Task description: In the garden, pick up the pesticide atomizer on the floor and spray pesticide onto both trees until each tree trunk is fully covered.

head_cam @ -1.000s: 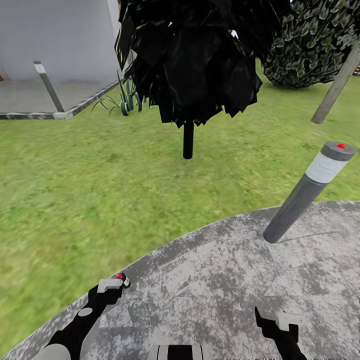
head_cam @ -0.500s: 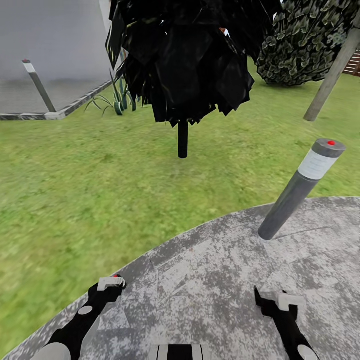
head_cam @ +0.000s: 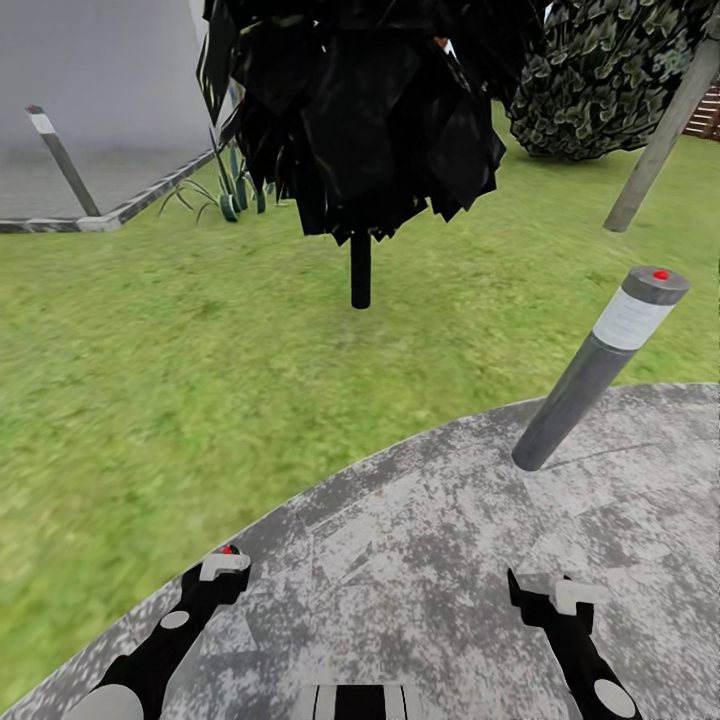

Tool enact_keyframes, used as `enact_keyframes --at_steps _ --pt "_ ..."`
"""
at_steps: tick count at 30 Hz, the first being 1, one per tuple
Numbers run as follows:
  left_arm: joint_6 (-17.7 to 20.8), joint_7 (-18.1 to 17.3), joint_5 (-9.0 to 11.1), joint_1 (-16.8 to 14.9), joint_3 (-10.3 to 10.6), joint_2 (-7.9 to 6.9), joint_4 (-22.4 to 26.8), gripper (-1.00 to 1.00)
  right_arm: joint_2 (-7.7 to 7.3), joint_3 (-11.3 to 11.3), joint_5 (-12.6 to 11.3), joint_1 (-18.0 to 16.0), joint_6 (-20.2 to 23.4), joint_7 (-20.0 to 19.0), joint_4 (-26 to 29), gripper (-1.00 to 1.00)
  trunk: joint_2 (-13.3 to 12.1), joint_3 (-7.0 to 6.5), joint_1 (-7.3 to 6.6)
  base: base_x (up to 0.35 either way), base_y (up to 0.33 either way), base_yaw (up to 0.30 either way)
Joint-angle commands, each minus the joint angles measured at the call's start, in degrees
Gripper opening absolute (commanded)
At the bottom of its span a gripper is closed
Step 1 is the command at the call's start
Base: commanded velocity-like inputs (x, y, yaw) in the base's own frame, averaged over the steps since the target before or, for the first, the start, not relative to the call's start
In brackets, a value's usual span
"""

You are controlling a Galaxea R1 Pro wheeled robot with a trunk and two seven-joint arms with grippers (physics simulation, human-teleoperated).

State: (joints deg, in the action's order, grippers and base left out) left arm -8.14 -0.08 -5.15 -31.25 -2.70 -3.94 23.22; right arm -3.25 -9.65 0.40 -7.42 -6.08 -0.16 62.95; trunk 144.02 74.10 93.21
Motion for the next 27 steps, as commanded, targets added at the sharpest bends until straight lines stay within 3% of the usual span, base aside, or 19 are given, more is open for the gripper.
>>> enact_keyframes --at_steps 1,10,14,27 --pt "-0.2 0.0 -0.6 0.0 -0.2 0.01 0.0 1.0 0.0 0.0 0.1 0.0 -0.2 0.0 0.0 1.0 0.0 0.04 -0.01 0.0 0.0 -0.037" --pt "-5.3 0.2 -0.4 0.0 -0.6 -0.18 -0.2 1.0 0.0 0.0 0.1 0.0 -0.2 0.0 0.0 1.0 0.1 1.19 0.12 0.0 0.0 -0.008" --pt "-5.8 0.3 -0.3 0.0 -0.8 -0.26 -0.2 1.0 0.0 -0.1 0.1 0.0 -0.1 0.0 -0.1 1.0 0.1 1.46 0.12 0.0 0.0 0.0" --pt "-6.7 0.3 -0.2 0.0 -0.8 -0.19 -0.1 1.0 0.0 0.0 0.1 0.0 -0.2 0.0 -0.2 1.0 0.3 4.64 0.45 0.0 0.0 0.0"
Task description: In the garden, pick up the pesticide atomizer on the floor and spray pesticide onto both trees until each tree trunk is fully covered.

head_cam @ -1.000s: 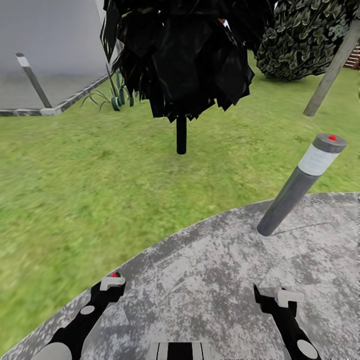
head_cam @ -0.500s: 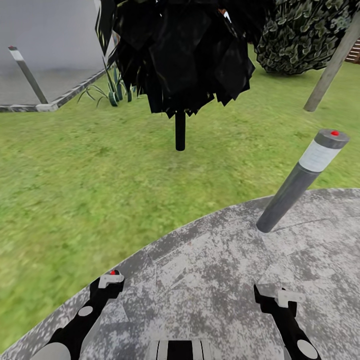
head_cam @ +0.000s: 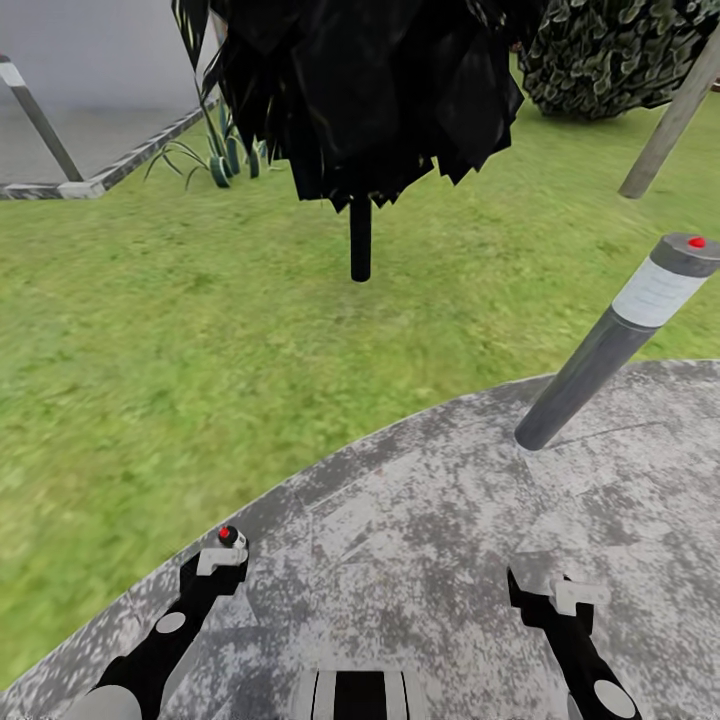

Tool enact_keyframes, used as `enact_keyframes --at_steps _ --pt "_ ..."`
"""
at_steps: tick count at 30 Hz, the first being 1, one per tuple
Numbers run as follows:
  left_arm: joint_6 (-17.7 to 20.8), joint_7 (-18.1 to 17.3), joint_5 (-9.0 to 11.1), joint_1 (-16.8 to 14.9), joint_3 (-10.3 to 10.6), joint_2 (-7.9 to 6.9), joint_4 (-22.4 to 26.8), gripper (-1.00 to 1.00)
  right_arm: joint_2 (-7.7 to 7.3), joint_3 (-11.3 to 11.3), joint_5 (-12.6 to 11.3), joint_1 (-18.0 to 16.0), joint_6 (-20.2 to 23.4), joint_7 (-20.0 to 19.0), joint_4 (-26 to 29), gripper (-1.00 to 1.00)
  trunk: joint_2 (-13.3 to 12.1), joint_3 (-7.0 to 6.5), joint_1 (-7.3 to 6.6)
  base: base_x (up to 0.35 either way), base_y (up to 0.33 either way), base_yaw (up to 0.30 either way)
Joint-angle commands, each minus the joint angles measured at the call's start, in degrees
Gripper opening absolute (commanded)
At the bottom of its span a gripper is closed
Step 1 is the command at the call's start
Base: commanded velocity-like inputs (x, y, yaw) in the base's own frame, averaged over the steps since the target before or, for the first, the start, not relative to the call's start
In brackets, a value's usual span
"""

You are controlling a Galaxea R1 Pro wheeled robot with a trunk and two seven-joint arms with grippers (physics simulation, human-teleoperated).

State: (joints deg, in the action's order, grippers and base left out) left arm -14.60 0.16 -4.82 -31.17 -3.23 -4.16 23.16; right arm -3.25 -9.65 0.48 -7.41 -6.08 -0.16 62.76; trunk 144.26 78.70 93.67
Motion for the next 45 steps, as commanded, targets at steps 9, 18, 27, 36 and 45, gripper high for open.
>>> enact_keyframes --at_steps 9,18,27,36,45 --pt "-0.3 0.1 -0.4 0.0 -0.5 -0.04 0.0 1.0 0.0 0.0 0.1 0.0 -0.2 0.0 -0.1 1.0 0.0 0.26 0.01 0.0 0.0 0.0" --pt "-0.3 0.2 -0.4 0.0 -0.5 -0.06 0.0 1.0 0.0 0.0 0.1 0.0 -0.2 0.0 -0.1 1.0 0.0 0.26 0.01 0.055 0.0 0.0" --pt "-0.3 0.2 -0.4 0.0 -0.5 -0.01 0.0 1.0 0.0 0.0 0.1 0.0 -0.2 0.0 -0.1 1.0 0.0 0.26 0.01 0.056 0.0 0.0" --pt "-0.3 0.3 -0.4 0.0 -0.5 0.03 0.0 1.0 0.0 0.0 0.1 0.0 -0.2 0.0 -0.1 1.0 0.0 0.26 0.01 0.07 0.0 0.0" --pt "-3.0 0.3 -0.4 0.0 -0.2 0.03 -0.1 1.0 0.0 0.0 0.1 0.0 -0.2 0.0 -0.1 1.0 0.0 0.31 0.01 0.003 0.0 0.0"
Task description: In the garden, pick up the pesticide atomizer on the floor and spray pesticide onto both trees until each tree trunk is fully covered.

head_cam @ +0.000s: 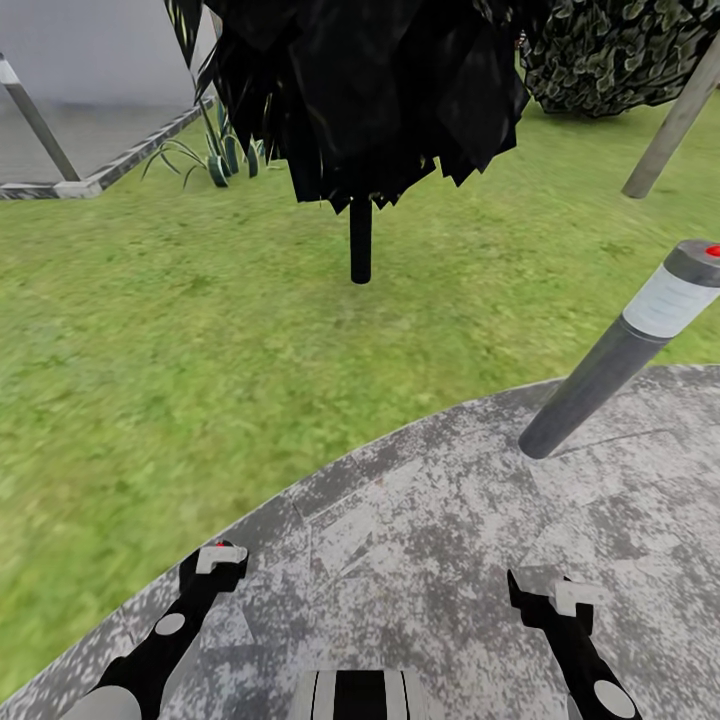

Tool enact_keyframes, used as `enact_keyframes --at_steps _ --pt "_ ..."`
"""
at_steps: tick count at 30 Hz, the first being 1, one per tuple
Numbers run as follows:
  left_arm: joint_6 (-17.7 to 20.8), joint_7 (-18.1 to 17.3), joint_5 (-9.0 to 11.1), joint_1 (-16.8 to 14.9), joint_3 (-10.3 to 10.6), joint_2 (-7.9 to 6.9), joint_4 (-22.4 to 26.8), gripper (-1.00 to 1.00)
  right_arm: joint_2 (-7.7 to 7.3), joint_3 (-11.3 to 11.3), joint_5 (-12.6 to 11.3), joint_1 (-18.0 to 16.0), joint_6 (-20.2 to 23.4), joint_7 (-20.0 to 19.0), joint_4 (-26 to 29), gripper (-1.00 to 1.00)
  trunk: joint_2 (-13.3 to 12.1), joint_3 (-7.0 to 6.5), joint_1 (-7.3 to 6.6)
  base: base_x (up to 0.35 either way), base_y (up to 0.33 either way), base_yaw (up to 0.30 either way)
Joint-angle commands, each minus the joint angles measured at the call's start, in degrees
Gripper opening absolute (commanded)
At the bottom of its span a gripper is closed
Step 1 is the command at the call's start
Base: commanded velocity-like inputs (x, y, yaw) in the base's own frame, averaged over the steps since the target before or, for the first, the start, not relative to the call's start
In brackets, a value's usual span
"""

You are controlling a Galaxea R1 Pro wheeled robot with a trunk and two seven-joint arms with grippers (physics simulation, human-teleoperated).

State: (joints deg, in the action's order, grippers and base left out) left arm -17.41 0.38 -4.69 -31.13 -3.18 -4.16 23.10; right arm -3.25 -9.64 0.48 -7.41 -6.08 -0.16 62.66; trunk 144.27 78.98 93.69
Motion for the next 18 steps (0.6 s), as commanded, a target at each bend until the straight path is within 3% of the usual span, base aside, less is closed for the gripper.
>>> enact_keyframes --at_steps 1,12,18 --pt "-0.4 0.0 -0.5 0.0 -0.3 0.03 -0.1 1.0 0.0 0.0 0.0 0.0 -0.2 0.0 0.0 1.0 0.0 0.09 -0.01 0.0 0.0 0.0" --pt "-0.7 0.2 -0.4 -0.1 -0.4 -0.08 -0.1 1.0 0.0 0.0 0.0 0.0 -0.2 0.0 0.0 1.0 0.0 0.57 -0.01 0.0 0.0 0.0" --pt "-0.8 0.2 -0.2 -0.1 -0.4 -0.14 -0.2 1.0 0.0 0.0 0.0 0.0 -0.2 0.0 -0.1 1.0 0.1 1.51 0.09 0.0 0.0 0.009"
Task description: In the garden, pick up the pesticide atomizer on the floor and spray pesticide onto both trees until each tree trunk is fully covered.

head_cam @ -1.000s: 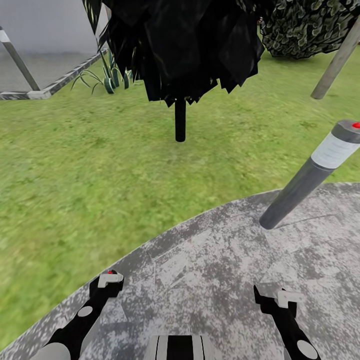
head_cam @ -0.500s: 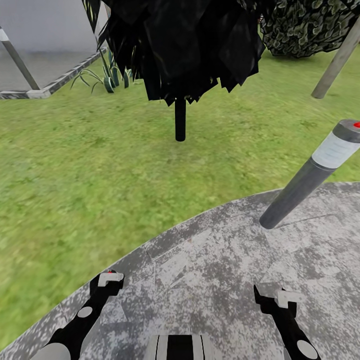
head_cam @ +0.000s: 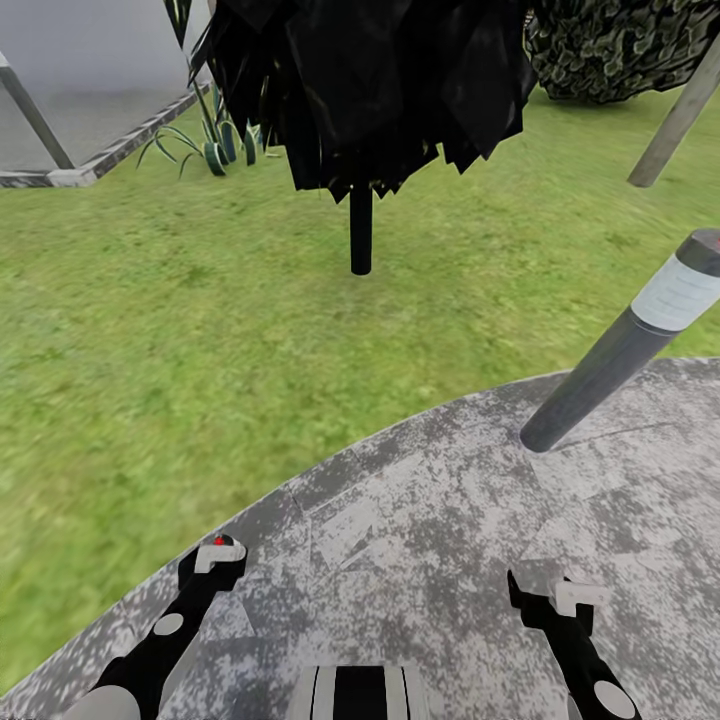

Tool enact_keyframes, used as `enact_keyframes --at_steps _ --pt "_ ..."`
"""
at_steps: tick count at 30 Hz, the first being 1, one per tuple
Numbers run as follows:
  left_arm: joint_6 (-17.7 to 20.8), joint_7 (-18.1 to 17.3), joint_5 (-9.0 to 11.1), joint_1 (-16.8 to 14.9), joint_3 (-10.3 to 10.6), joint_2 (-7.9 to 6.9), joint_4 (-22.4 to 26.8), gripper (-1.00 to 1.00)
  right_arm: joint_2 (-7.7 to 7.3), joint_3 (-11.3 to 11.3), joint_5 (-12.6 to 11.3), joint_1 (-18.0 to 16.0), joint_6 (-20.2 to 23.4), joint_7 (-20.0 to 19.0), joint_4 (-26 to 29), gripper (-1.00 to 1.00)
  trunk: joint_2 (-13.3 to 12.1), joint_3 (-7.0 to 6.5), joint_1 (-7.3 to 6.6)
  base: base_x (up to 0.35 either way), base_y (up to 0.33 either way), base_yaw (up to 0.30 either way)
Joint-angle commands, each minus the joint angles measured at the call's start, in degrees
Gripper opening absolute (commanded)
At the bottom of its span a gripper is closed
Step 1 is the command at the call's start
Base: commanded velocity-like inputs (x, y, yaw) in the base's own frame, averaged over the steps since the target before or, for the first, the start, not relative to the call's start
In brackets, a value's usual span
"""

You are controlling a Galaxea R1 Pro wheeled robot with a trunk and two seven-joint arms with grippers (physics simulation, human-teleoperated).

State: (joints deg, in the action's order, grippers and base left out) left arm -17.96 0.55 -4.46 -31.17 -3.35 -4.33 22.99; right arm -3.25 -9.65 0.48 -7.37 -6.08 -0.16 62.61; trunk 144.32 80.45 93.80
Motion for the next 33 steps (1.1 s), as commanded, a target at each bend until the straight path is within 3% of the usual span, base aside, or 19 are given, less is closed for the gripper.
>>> enact_keyframes --at_steps 1,19,29,33 --pt "-0.2 0.1 -0.4 0.0 -0.3 0.03 -0.1 1.0 0.0 0.0 0.0 0.0 -0.2 0.0 0.0 1.0 0.0 0.08 -0.01 0.0 0.0 0.103" --pt "-0.2 0.1 -0.5 0.0 -0.3 0.11 0.0 1.0 0.0 0.0 0.0 0.0 -0.2 0.0 0.0 1.0 0.1 1.41 0.09 0.0 0.0 0.043" --pt "-0.2 0.1 -0.5 0.0 -0.3 0.2 0.0 1.0 0.0 0.0 0.0 -0.1 -0.2 0.0 0.0 1.0 0.2 3.65 0.35 0.0 0.0 0.002" --pt "-0.2 0.1 -0.5 0.0 -0.3 0.2 0.0 1.0 0.0 0.0 0.0 -0.1 -0.2 0.0 0.0 1.0 0.2 3.65 0.35 0.0 0.0 0.0"
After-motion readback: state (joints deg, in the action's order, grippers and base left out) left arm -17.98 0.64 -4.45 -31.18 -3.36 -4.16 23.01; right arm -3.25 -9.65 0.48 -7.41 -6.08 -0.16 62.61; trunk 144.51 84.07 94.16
